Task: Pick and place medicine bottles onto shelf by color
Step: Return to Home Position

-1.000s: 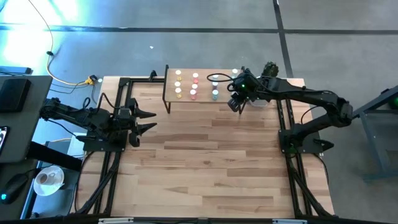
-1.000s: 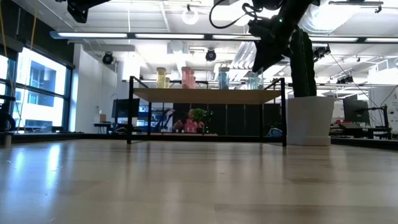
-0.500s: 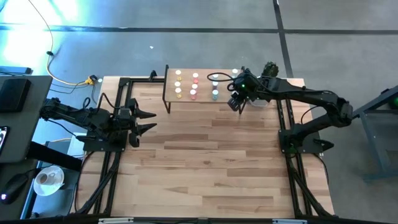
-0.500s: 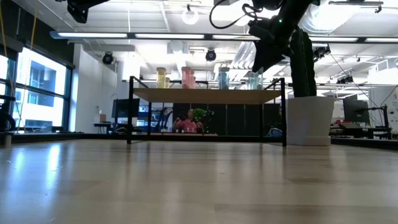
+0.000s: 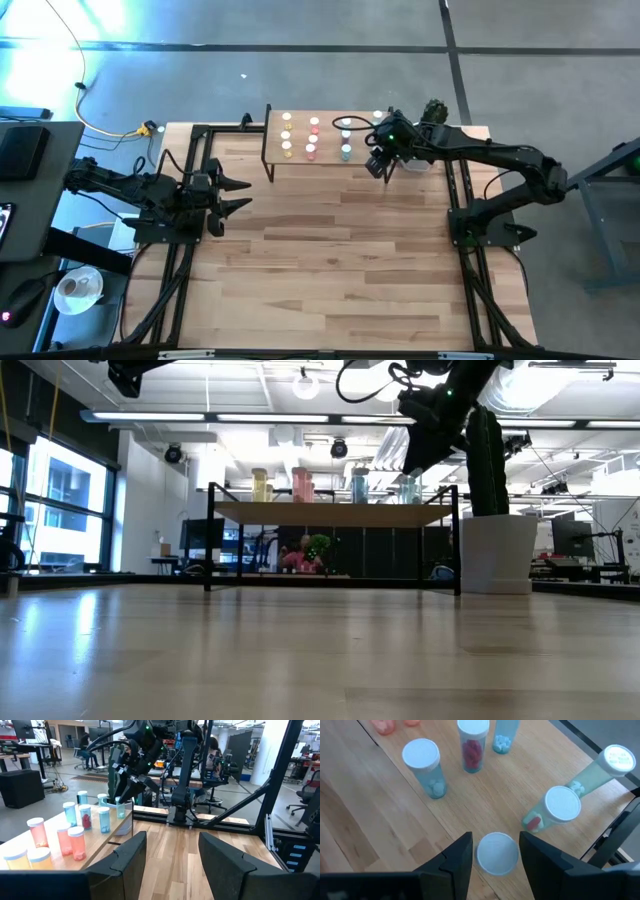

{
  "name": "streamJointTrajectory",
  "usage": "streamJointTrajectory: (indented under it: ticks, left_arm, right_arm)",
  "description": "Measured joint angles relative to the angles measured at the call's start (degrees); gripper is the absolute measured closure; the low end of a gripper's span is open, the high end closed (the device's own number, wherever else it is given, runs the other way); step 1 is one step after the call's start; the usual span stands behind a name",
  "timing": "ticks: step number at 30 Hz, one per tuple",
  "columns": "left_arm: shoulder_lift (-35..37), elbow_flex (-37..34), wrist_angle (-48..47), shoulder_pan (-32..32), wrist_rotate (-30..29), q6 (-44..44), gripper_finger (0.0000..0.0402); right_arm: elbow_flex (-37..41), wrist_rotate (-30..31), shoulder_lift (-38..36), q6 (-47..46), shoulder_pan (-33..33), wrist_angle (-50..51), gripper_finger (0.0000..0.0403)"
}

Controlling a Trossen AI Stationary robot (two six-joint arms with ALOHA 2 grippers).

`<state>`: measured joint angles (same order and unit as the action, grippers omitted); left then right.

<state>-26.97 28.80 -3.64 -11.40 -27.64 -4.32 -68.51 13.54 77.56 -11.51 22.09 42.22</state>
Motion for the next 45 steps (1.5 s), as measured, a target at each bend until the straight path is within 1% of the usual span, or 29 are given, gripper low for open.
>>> streamJointTrajectory:
  ticks: [4, 6, 11, 15, 18, 21, 24, 26, 31, 36, 40, 45]
  left_arm:
    - [0.01, 0.00, 0.00, -0.01, 0.01, -0.02, 0.0230]
    - [0.05, 0.00, 0.00, 0.00, 0.00, -0.02, 0.0230]
    - [1.22, 0.00, -0.25, 0.00, 0.07, -0.02, 0.0230]
    - [3.46, 0.00, -2.95, -0.02, 0.09, -0.02, 0.0230]
    - [5.02, 0.00, -5.28, 0.00, 0.32, -0.04, 0.0230]
    - [5.83, 0.00, -7.73, -0.02, 1.02, -0.85, 0.0230]
    - [5.93, -0.36, -8.60, -0.02, 1.03, -1.62, 0.0230]
    - [5.98, -2.49, -6.54, -0.02, 1.03, -1.53, 0.0230]
    - [5.98, -9.31, 1.93, -0.01, 1.01, -1.55, 0.0230]
    - [6.04, -13.98, 6.54, -0.02, 0.98, -1.61, 0.0230]
    - [6.04, -16.43, 7.06, -0.02, 0.98, -4.02, 0.0230]
    - [6.61, -19.33, 8.61, -0.02, 0.12, -7.11, 0.0230]
  right_arm:
    - [-1.79, -0.03, 0.00, -0.01, 0.00, 1.34, 0.0249]
    - [-4.07, -0.15, -0.04, 0.00, -0.21, 2.43, 0.0249]
    - [-10.63, -0.26, -0.07, -0.75, -1.67, 8.69, 0.0249]
    - [-14.08, -0.31, -0.09, -1.97, -5.01, 14.31, 0.0249]
    - [-13.87, -0.35, -0.16, -1.96, -8.97, 15.82, 0.0249]
    - [-11.42, 1.02, -0.39, -1.93, -13.46, 15.81, 0.0249]
    - [-7.60, 5.51, -0.59, -2.48, -17.84, 15.22, 0.0249]
    - [-4.41, 7.67, -1.24, -4.01, -20.14, 13.87, 0.0249]
    - [5.08, 7.81, -4.74, -7.01, -24.18, 6.65, 0.0249]
    - [13.80, 7.71, -9.94, -8.97, -25.70, -1.69, 0.0249]
    - [20.11, 7.74, -15.24, -9.15, -25.70, -8.38, 0.0249]
    - [28.43, 8.68, -23.17, -5.54, -25.70, -18.32, 0.0249]
